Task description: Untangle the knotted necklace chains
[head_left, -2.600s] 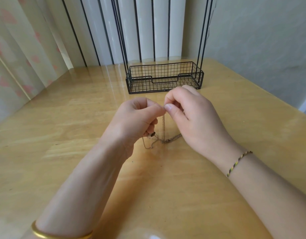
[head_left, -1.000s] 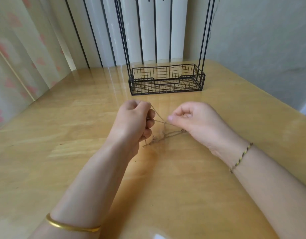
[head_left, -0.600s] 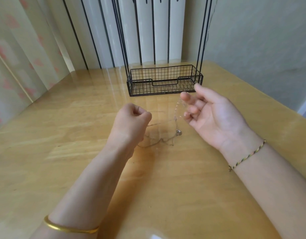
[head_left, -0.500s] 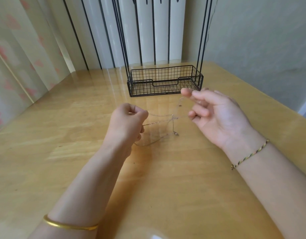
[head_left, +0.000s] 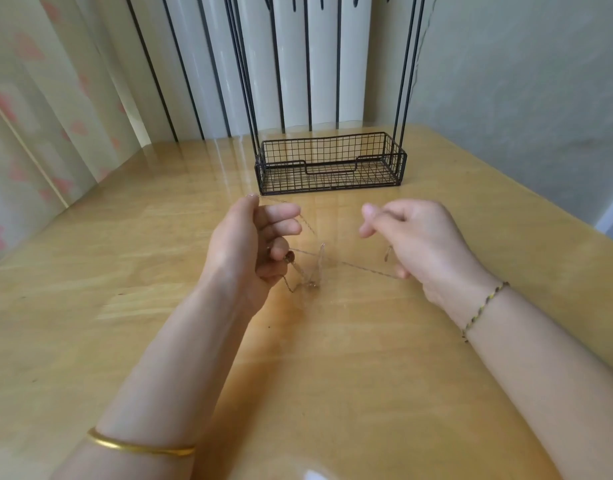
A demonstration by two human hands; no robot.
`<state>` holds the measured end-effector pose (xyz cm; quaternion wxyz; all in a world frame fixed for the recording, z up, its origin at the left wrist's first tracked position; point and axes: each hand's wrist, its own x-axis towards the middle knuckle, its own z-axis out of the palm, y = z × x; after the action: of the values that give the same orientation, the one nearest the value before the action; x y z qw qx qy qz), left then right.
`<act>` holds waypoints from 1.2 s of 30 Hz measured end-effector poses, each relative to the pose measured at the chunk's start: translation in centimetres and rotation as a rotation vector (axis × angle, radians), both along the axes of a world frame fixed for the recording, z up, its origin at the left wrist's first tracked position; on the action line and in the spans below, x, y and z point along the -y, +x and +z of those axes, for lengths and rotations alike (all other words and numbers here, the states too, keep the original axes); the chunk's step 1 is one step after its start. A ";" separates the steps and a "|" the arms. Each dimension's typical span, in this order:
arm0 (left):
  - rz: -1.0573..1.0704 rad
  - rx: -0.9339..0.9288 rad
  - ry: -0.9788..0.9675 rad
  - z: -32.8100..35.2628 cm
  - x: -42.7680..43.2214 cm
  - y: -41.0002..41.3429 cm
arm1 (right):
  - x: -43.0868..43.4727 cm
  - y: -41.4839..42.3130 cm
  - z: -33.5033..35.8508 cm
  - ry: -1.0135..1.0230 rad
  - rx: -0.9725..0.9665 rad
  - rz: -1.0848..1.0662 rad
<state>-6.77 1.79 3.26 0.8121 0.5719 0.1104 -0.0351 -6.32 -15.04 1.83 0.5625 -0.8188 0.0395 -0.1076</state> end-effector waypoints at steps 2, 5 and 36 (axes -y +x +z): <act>0.006 0.014 0.022 -0.2 -0.1 0.1 | -0.1 -0.1 0.8 0.436 -0.107 0.053; 0.004 0.023 0.080 -0.3 -0.2 0.0 | 0.1 0.0 1.5 0.902 -0.142 0.179; 0.229 0.212 0.507 -0.9 -1.2 0.7 | 1.3 0.2 1.7 1.125 -0.002 0.160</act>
<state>-6.09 2.96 2.38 0.6491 0.7408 0.0940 0.1454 -6.11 -16.32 3.54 0.9185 -0.3934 0.0292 -0.0265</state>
